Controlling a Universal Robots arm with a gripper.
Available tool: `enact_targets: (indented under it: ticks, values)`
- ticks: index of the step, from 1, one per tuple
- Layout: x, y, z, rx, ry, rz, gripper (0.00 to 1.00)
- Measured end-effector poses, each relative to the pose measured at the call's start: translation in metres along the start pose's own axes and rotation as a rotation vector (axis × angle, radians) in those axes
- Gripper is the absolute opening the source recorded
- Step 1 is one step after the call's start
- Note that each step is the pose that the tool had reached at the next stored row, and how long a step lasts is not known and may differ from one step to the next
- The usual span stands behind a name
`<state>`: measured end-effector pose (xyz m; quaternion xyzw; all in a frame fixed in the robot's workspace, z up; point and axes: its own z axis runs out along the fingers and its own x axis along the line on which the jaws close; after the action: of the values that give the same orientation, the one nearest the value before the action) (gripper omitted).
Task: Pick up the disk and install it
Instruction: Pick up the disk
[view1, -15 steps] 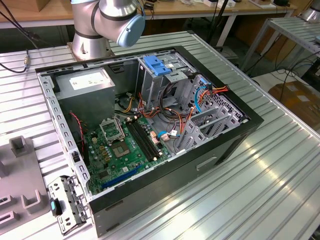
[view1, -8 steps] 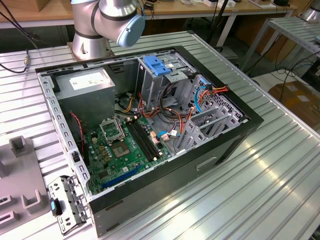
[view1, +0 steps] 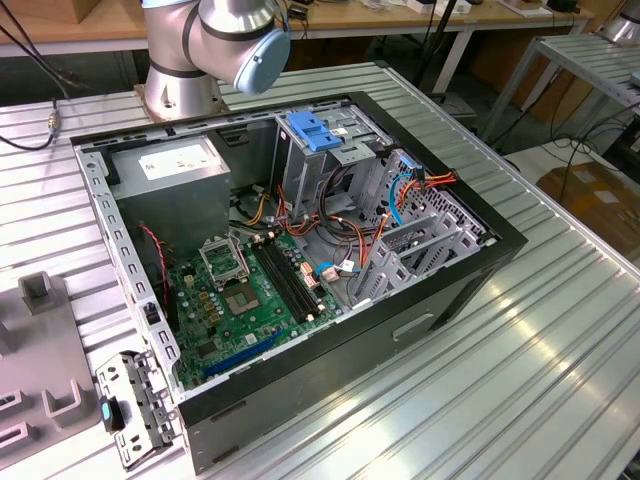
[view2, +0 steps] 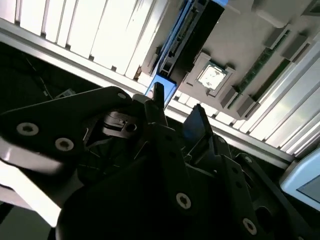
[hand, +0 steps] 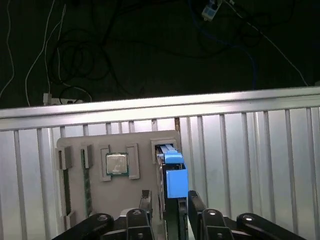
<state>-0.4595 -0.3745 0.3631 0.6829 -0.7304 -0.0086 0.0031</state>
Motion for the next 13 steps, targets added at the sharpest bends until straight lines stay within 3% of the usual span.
enact_targets:
  ticks: [2,6,9,10,13]
  values:
    - [0.0000,-0.0001,0.0062,-0.0001,0.0002,-0.018,0.50]
    - [0.0002,0.0011,0.0130,-0.0006,-0.0017,-0.048,0.51]
    - [0.0002,0.0014,0.0181,-0.0005,-0.0026,-0.054,0.56]
    - [0.0002,0.0014,0.0200,-0.0006,-0.0028,-0.055,0.63]
    - [0.0000,0.0019,0.0253,-0.0008,-0.0056,-0.058,0.63]
